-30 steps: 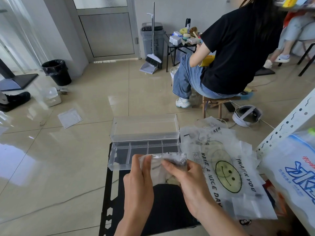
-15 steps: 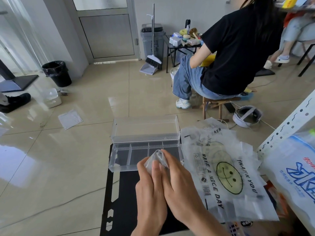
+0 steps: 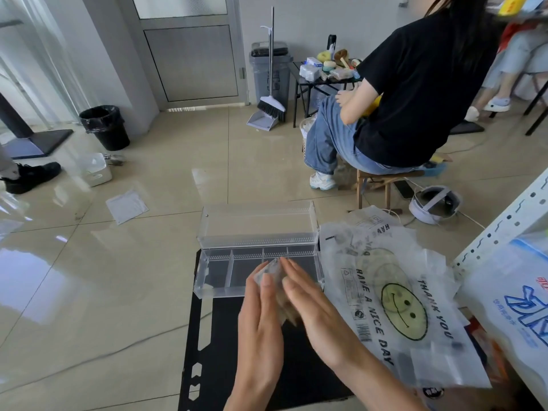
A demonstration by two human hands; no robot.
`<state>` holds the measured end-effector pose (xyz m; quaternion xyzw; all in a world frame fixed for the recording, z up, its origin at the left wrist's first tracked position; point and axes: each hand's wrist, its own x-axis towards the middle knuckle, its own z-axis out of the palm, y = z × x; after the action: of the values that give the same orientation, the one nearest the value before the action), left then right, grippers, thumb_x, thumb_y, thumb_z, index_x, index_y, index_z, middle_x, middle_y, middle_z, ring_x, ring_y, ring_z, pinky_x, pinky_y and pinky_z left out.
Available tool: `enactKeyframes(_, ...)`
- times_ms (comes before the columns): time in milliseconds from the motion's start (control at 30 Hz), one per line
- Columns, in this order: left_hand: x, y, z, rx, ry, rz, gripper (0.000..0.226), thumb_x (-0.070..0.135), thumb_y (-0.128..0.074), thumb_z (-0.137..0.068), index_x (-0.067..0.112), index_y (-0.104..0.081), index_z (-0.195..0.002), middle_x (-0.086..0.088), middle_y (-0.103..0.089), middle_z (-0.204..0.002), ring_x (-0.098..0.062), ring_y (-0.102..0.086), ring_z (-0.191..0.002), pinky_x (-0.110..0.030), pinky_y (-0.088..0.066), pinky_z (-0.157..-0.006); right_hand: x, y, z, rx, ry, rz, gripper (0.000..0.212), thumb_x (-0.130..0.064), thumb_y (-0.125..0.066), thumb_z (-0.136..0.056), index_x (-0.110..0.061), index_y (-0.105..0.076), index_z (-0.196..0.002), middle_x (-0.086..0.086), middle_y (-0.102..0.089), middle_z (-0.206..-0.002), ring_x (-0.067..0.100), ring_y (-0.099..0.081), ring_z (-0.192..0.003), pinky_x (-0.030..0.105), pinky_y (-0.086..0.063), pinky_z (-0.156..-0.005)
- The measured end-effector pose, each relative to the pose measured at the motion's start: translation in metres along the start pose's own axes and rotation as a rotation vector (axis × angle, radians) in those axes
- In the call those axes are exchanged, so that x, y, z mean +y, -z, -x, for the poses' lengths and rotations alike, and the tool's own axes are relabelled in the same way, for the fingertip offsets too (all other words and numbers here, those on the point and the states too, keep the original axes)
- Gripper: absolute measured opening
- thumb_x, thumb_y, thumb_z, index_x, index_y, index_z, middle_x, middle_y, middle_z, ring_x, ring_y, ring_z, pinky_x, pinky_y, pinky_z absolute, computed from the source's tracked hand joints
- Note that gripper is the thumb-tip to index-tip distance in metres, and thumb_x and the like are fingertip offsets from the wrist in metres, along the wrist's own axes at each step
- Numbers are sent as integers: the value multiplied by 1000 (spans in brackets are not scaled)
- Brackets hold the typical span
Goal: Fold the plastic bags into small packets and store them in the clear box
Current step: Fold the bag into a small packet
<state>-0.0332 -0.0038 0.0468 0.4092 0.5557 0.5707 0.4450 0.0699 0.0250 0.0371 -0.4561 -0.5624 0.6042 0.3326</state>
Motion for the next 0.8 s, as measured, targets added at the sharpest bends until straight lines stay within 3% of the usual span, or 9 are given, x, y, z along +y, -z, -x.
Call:
enactKeyframes(67,1,2,-3,40,21,42,40,31,-33,-111,19,-71,-119,1,-80,-105,-12,-75,-100,-18,-56,-79,6,1,2,68,72,-7,48,-35,-52,-107,-44,-40,-153,-26,-47,-150,-13,-40,-139,17,-35,-115)
enactKeyframes(167,1,6,-6,66,47,79,44,34,-34,-110,17,-75,-105,-8,-80,-95,-23,-78,-91,-27,-60,-72,1,1,3,139,-34,-106,38,-36,-69,-97,-35,-56,-133,-8,-73,-121,3,-68,-111,31,-53,-102)
enactKeyframes(233,1,9,-9,61,59,82,47,36,-37,-110,12,-75,-101,-13,-79,-91,-29,-78,-85,-34,-62,-68,-3,4,5,113,-122,-82,30,-36,-74,-93,-26,-66,-120,-4,-79,-106,9,-75,-95,26,-58,-86)
enactKeyframes(300,1,12,-11,38,93,109,48,37,-40,-109,6,-75,-99,-18,-78,-87,-33,-76,-77,-35,-61,-59,-7,7,7,108,-96,-58,22,-31,-77,-90,-20,-74,-109,-2,-81,-94,8,-75,-81,18,-54,-69)
enactKeyframes(367,0,14,-13,0,136,147,48,37,-42,-108,2,-74,-104,-23,-77,-92,-40,-76,-83,-39,-60,-59,-10,8,6,158,-71,-69,20,-25,-82,-87,-15,-76,-104,-1,-81,-87,7,-74,-73,15,-53,-63)
enactKeyframes(467,-4,17,-16,-20,176,187,48,36,-42,-109,1,-74,-108,-29,-75,-102,-56,-68,-98,-48,-60,-70,-8,7,6,180,-65,-48,20,-25,-84,-85,-15,-78,-102,3,-81,-87,9,-74,-74,17,-54,-64)
enactKeyframes(600,-5,18,-19,-37,186,168,43,32,-44,-109,6,-77,-100,-30,-75,-100,-56,-68,-100,-70,-54,-92,-13,8,8,104,-97,-54,26,-44,-69,-95,-22,-79,-103,-1,-82,-93,14,-78,-89,23,-57,-75)
enactKeyframes(700,-6,15,-19,-60,151,119,41,31,-45,-109,5,-74,-95,-27,-76,-87,-44,-75,-84,-62,-59,-88,-10,11,7,196,-60,-51,30,-39,-68,-95,-13,-81,-95,8,-80,-85,20,-79,-85,25,-59,-74)
enactKeyframes(800,-10,14,-19,-47,107,76,41,30,-44,-109,4,-71,-91,-21,-75,-77,-32,-75,-73,-50,-60,-78,-9,10,6,196,-59,36,41,-47,-68,-93,-7,-80,-90,15,-78,-84,29,-77,-86,44,-62,-85)
